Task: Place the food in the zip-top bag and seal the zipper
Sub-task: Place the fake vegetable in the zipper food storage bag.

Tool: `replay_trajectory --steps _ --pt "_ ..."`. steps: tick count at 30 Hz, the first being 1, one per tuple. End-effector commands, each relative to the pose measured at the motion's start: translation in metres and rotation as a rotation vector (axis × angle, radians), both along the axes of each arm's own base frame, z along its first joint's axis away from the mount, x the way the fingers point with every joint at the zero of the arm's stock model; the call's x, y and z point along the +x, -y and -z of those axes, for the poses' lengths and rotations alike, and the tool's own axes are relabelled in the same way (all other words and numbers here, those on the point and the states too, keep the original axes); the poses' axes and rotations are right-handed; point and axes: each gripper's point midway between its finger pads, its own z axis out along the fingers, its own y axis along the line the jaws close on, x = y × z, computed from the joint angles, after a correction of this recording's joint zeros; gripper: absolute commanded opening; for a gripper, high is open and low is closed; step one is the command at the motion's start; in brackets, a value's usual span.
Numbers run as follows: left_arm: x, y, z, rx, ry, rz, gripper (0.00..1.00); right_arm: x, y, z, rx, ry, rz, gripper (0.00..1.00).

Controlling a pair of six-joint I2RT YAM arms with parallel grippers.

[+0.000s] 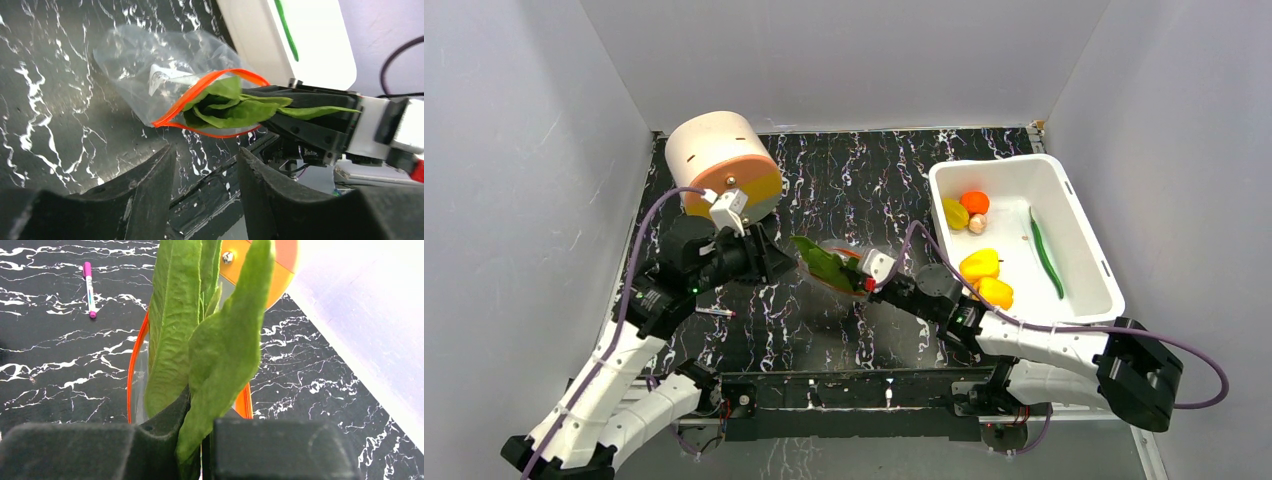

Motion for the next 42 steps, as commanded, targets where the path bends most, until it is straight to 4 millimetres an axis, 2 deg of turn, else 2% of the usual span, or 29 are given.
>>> replay_trajectory --steps 1,4,8,13,23,27,31,33,39,42 --pt "0.004 0.016 0.015 -0.101 -0.088 -0.010 0.47 0.000 -0.004 -0.028 0.128 0.030 -0.001 0.00" --pt "0.009 0.018 0.027 -0.101 -0.119 -0.036 0.50 -0.001 -0.007 -0.028 0.145 0.010 -0.008 0.00" --pt "0.018 0.008 0.042 -0.076 -0.144 -0.127 0.51 0.001 -0.009 -0.028 0.157 -0.010 -0.003 0.00" --pt "0.024 -0.005 0.057 -0.076 -0.195 -0.259 0.41 0.000 -0.008 -0.023 0.157 -0.025 -0.003 0.00" --pt "0.034 0.020 0.068 -0.267 -0.255 -0.264 0.38 -0.004 -0.007 -0.025 0.180 -0.035 -0.013 0.00" --pt "0.038 0.022 0.084 -0.266 -0.309 -0.294 0.38 -0.006 -0.005 -0.022 0.195 -0.043 -0.018 0.00" --pt "0.042 0.025 0.086 -0.286 -0.308 -0.294 0.37 -0.007 -0.006 -0.017 0.183 -0.043 -0.022 0.00" --pt "0.046 0.024 0.083 -0.284 -0.293 -0.303 0.31 -0.007 -0.006 -0.017 0.176 -0.034 -0.030 0.00" --pt "0.051 0.022 0.073 -0.265 -0.236 -0.300 0.00 -0.008 -0.005 -0.021 0.139 0.002 -0.034 0.00" --pt "0.050 0.022 0.067 -0.262 -0.216 -0.284 0.00 -0.007 -0.003 -0.022 0.100 0.016 -0.030 0.00"
